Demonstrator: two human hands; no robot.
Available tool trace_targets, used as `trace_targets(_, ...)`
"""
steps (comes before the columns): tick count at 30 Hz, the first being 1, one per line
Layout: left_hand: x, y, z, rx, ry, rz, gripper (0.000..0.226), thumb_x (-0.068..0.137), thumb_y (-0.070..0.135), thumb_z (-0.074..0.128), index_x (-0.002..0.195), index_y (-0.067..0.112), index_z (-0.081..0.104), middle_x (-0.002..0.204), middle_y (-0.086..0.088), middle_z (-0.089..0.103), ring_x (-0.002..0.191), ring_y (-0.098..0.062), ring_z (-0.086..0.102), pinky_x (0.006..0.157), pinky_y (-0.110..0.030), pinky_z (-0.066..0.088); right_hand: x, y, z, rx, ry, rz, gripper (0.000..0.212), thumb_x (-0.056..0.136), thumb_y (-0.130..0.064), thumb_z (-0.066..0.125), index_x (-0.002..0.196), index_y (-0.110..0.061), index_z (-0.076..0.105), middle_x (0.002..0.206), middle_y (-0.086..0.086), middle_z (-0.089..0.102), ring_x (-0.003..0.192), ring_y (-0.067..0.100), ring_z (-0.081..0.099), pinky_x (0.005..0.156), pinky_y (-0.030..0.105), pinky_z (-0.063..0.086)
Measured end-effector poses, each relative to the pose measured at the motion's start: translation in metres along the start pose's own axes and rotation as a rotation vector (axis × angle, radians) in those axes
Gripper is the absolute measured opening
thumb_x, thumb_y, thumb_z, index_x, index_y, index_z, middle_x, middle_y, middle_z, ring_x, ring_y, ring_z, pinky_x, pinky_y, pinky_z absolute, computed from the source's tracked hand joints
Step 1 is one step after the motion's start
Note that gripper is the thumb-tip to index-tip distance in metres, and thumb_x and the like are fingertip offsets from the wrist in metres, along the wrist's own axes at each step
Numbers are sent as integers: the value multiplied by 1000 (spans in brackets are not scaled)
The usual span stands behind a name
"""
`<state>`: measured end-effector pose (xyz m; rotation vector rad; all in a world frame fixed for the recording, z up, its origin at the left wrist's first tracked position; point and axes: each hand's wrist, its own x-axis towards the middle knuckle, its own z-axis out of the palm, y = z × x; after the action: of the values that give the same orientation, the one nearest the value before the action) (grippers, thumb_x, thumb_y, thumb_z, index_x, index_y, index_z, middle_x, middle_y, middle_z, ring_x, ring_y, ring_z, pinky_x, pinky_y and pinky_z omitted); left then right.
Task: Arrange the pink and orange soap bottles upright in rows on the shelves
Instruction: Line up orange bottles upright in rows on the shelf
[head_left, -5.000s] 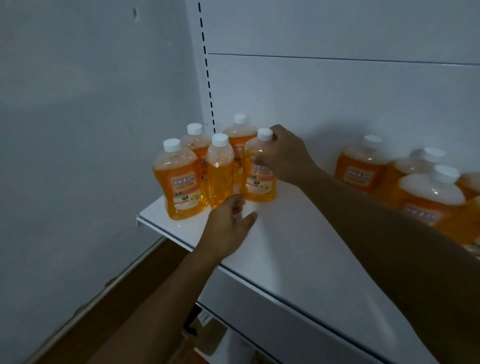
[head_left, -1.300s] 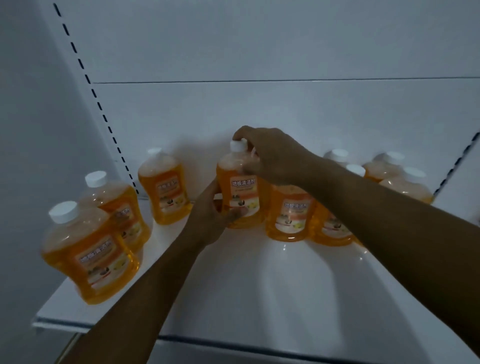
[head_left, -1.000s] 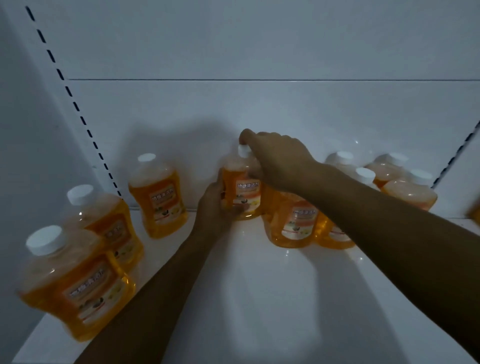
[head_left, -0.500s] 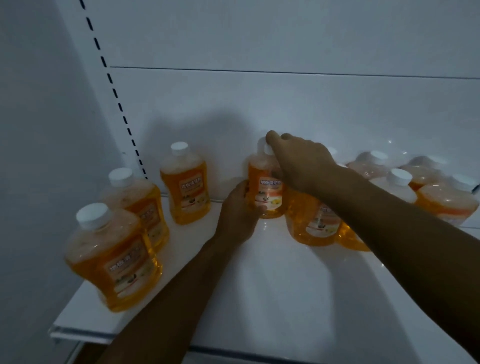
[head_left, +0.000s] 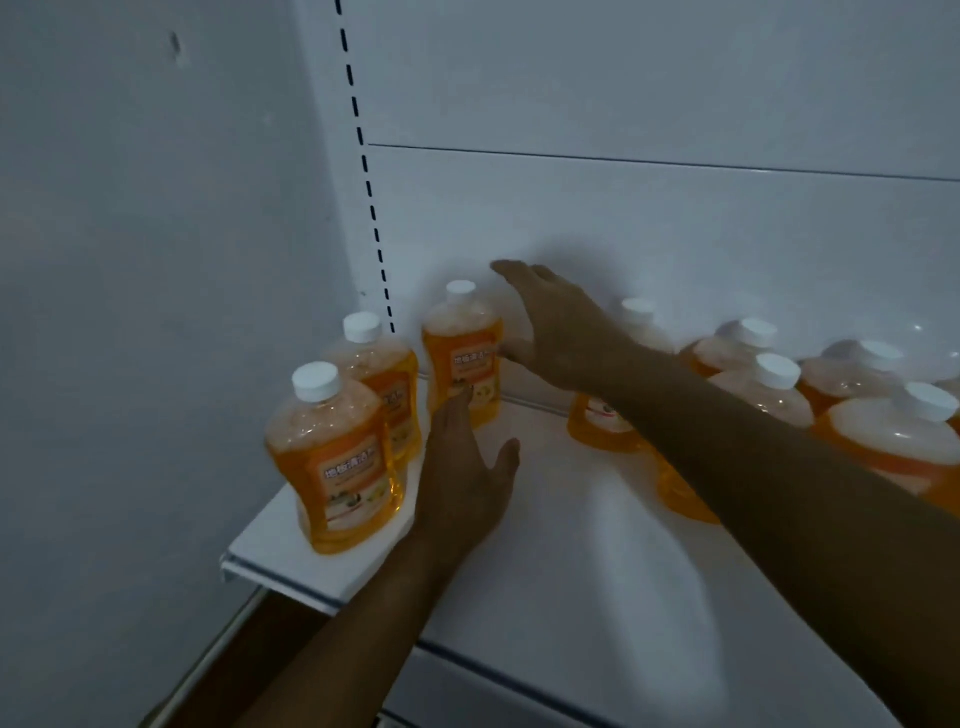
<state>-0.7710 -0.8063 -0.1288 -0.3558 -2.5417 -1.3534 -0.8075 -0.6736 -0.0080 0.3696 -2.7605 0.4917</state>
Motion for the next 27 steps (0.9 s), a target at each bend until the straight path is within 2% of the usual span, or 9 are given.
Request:
trace_targets(2, -4, -4, -8, -15, -15, -3, 73, 90, 29, 64, 149, 15, 23, 153, -2, 30, 138, -13, 30, 108, -17, 21, 13, -5, 11, 99, -52, -17, 94, 82, -25, 75, 153, -23, 14, 153, 8, 31, 135, 28, 37, 105, 36, 35)
trace_targets(5, -5, -10, -16, -68, -51, -6, 74, 90, 32, 64, 150, 20, 23, 153, 5, 31, 138, -8, 29, 111, -21, 22, 30, -9, 24, 164, -130, -13, 101, 80, -19, 77, 154, -26, 9, 151, 12, 33, 131, 29, 40, 95, 28, 35)
trace_targets(8, -5, -14, -22, -87, -66, -27, 71, 89, 34, 64, 148, 24, 26, 151, 9, 35, 137, -5, 31, 113, -26, 26, 40, -5, 30, 157, -159, 8, 89, 78, -10, 75, 149, -27, 23, 134, 15, 47, 117, 31, 50, 83, 29, 40)
trace_targets(11, -4, -16, -25, -92, -87, -52, 69, 91, 32, 63, 148, 26, 24, 145, 12, 35, 130, 2, 27, 106, -19, 22, 40, -1, 26, 123, -111, -6, 73, 74, -15, 80, 134, -23, 39, 120, 12, 55, 105, 28, 54, 81, 37, 48)
trace_targets(14, -5, -18, -24, -88, -124, -102, 75, 93, 32, 61, 152, 21, 16, 151, 7, 29, 140, -9, 24, 111, -24, 21, 32, 0, 17, 127, -97, 7, 67, 68, -26, 85, 123, -24, 47, 110, 6, 60, 97, 25, 58, 83, 43, 53)
trace_targets(17, -1, -24, -19, -59, -120, -148, 83, 91, 36, 62, 153, 19, 9, 159, -2, 19, 146, -20, 18, 119, -42, 22, 19, -1, 4, 103, -135, 6, 67, 65, -34, 86, 120, -29, 49, 107, 1, 62, 94, 22, 59, 83, 45, 53)
trace_targets(20, 6, -25, -15, -119, -153, -148, 79, 86, 38, 68, 150, 23, 23, 152, 1, 37, 140, -19, 33, 111, -42, 37, 3, -1, -15, 47, -195, -10, 67, 64, -42, 85, 120, -32, 50, 104, -4, 62, 92, 18, 60, 81, 44, 54)
trace_targets(23, 12, -18, -8, -214, -254, -63, 49, 82, 30, 74, 124, 33, 49, 116, 18, 62, 111, -7, 60, 83, -16, 52, -15, 0, -35, -53, -204, -14, 69, 63, -47, 84, 121, -33, 49, 104, -7, 61, 91, 17, 59, 79, 39, 53)
trace_targets(27, 18, -3, 6, -240, -368, 51, 42, 80, 33, 76, 118, 33, 57, 109, 14, 69, 99, -4, 66, 88, -35, 56, -39, 12, -61, -213, -186, 27, 67, 69, -49, 80, 123, -30, 46, 98, -10, 52, 88, 15, 53, 74, 32, 46)
